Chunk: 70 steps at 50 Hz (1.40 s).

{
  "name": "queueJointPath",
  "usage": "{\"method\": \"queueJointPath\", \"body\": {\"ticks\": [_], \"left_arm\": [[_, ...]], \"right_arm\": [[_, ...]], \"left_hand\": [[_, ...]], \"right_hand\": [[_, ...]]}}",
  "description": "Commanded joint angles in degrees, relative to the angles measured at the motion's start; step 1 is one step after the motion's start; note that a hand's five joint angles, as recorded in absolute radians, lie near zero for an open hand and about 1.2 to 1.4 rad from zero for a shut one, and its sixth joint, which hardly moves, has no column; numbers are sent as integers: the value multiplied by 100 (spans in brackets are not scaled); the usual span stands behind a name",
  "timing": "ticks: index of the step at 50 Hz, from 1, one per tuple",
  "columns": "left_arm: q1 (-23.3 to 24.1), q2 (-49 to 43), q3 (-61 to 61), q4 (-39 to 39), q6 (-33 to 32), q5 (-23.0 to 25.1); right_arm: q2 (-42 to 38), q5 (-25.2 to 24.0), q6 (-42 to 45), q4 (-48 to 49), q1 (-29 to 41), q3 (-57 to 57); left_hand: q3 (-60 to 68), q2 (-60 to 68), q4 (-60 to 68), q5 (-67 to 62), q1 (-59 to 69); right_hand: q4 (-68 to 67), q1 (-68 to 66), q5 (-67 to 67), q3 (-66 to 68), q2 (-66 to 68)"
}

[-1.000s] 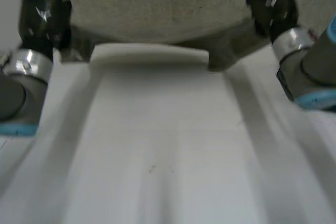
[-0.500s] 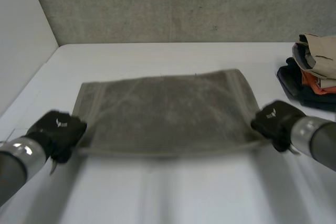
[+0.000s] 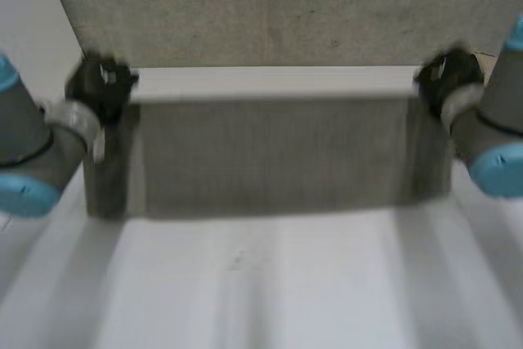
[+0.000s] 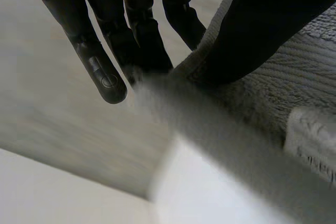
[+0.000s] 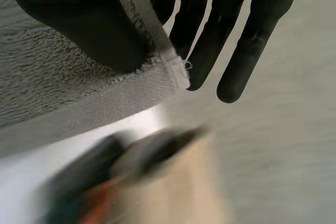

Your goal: Fold the laundry.

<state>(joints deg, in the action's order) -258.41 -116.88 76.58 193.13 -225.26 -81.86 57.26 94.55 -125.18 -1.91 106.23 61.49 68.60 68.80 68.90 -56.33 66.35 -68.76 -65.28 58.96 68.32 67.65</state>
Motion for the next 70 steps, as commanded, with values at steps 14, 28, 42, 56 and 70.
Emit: {"method": "queueJointPath", "body": {"ticks": [14, 28, 42, 56, 70], "left_arm": [[89, 315, -145, 2546, 1178, -234], [176, 25, 2332, 2275, 1116, -199], [185, 2020, 3328, -2953, 54, -304], [229, 1019, 2266, -1956, -475, -295], [440, -993, -28, 717, -193, -673]], "right_arm": [[242, -727, -569, 3953, 196, 249], [-708, -850, -911, 2231, 99, 1497], [1595, -841, -60, -1326, -207, 3369], [684, -552, 417, -505, -358, 2713], [-961, -481, -33, 2018, -59, 726]], "left_hand": [[1140, 1120, 1110, -1367, 1365], [1140, 1120, 1110, -1367, 1365], [1140, 1120, 1110, -1367, 1365], [1140, 1120, 1110, -1367, 1365], [1140, 1120, 1110, -1367, 1365]], "right_hand": [[-1124, -1472, 1104, 1168, 1235], [-1124, -1472, 1104, 1168, 1235], [-1124, -1472, 1104, 1168, 1235], [-1124, -1472, 1104, 1168, 1235], [-1124, -1472, 1104, 1168, 1235]]}}
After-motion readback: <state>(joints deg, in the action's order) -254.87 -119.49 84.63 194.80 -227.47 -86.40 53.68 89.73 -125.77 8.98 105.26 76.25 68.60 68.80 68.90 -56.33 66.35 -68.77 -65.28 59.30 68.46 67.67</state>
